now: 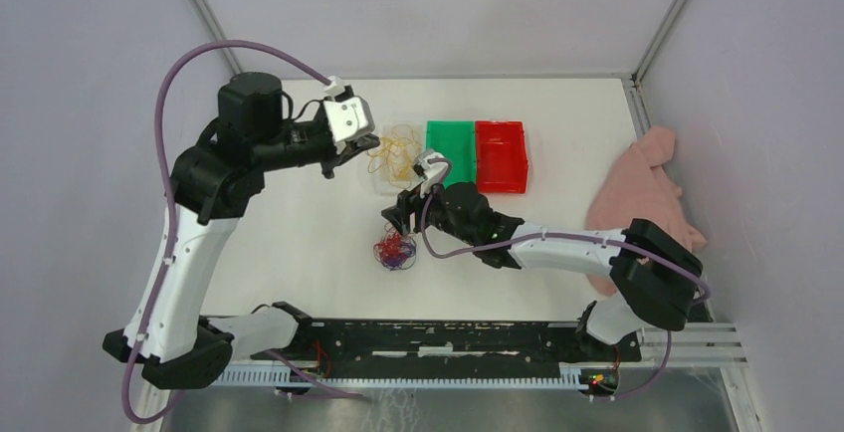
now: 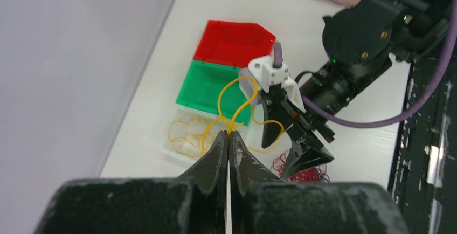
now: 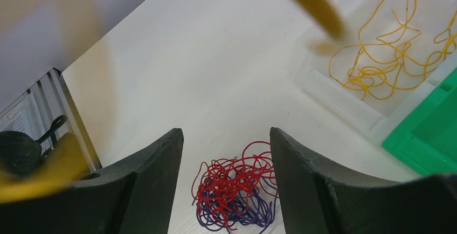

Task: Untangle the cables
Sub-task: Place the cable in the bin.

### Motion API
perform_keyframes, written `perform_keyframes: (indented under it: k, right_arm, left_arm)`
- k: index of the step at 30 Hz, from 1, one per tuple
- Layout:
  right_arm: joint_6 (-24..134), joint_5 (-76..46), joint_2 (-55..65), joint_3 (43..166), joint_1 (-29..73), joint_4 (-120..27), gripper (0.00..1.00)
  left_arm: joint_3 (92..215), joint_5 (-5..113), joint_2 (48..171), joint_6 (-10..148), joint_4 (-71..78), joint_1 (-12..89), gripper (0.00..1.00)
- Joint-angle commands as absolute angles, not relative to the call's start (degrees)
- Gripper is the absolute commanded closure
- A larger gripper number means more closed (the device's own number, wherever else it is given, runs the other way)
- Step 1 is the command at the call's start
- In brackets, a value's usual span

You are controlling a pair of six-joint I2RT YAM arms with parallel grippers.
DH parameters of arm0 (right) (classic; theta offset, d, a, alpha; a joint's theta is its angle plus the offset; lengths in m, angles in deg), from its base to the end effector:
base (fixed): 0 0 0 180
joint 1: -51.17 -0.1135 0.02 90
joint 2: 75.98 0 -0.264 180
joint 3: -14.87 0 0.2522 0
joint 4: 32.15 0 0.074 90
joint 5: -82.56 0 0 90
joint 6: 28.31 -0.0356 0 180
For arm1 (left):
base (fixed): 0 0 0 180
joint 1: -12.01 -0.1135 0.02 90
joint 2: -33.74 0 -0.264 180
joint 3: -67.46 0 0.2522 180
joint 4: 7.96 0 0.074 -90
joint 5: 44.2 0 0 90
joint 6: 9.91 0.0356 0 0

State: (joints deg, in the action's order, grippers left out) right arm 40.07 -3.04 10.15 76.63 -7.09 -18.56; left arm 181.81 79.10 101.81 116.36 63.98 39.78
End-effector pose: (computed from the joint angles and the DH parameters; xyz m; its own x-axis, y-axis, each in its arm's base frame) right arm 0.1809 0.2873 0.2524 -0.3893 0.0690 -0.9185 -0.7152 0.6058 0.3486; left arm 0.1583 -0.1055 0.4957 0.1805 0.4638 -0.8674 0.8937 0.2910 0.3416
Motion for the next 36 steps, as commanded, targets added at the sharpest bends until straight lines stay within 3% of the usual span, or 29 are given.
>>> perform_keyframes:
  k: [1,8,19,28,36]
  right_arm:
    - [37.5,-0.92,13.33,79.07,-7.36,-10.97,0.34]
    - [34.05,1.8,13.29,75.03,-7.3,-10.09,0.34]
    - [32.44,15.14,-3.46,64.51,-6.45,-22.1,0.3]
    - [32.08,24.74,-17.25,62.79,-4.05,-36.84,0.28]
    - [31.47,25.81,-23.99,61.93,-1.84,-41.38,0.28]
  left_arm:
    - [182.36,78.63,97.7,110.54,51.11,39.96,0.97]
    - [182.78,75.11,98.78,109.09,47.79,39.92,0.97]
    - [161.19,58.77,99.0,109.71,33.26,39.87,0.97]
    - [152.67,51.91,107.14,112.51,23.92,39.92,0.97]
    - [153.2,49.85,117.78,113.47,20.31,39.88,0.97]
